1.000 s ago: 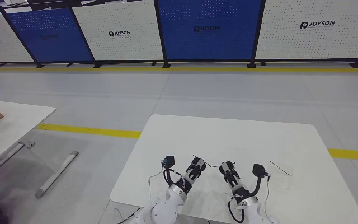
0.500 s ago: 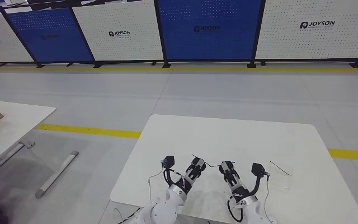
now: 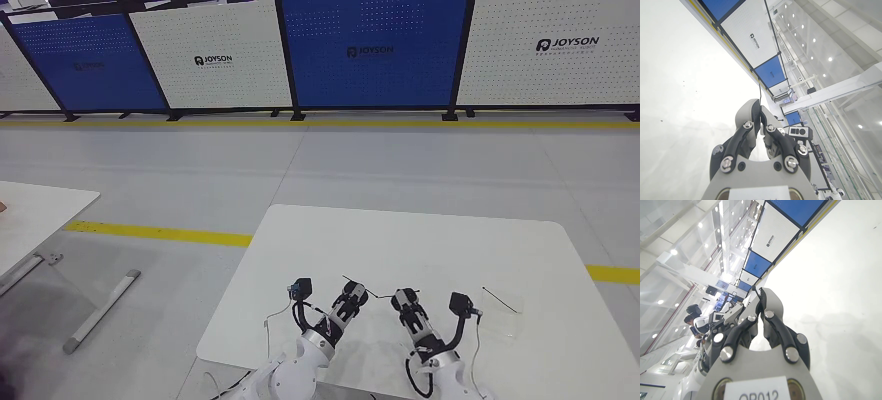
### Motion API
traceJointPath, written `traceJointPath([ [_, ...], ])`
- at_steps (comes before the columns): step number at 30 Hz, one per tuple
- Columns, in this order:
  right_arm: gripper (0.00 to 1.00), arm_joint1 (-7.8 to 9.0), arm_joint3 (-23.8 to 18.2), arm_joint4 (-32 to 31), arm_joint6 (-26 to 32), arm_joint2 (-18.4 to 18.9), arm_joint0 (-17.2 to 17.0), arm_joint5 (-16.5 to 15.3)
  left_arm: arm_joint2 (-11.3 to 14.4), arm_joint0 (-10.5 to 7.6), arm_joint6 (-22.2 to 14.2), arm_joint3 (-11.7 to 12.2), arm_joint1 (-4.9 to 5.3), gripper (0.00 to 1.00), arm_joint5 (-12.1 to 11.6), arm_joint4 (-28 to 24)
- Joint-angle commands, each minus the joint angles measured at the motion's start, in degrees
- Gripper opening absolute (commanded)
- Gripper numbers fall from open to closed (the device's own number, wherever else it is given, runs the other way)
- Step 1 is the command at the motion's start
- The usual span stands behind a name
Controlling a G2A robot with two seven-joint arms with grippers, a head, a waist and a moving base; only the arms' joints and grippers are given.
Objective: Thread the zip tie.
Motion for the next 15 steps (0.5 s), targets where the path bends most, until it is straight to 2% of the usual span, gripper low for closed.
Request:
traceJointPath([
  [1, 0.0, 0.0, -0.15, -0.16, -0.08, 0.24, -0.33, -0.35, 0.0, 0.0, 0.0, 0.0, 0.0, 0.0, 0.0, 0.0],
  [15, 0.0, -0.68, 0.5, -0.25, 1.55, 0.08, 0.64, 1.22, 0.0, 0.0, 0.0, 0.0, 0.0, 0.0, 0.0, 0.0],
])
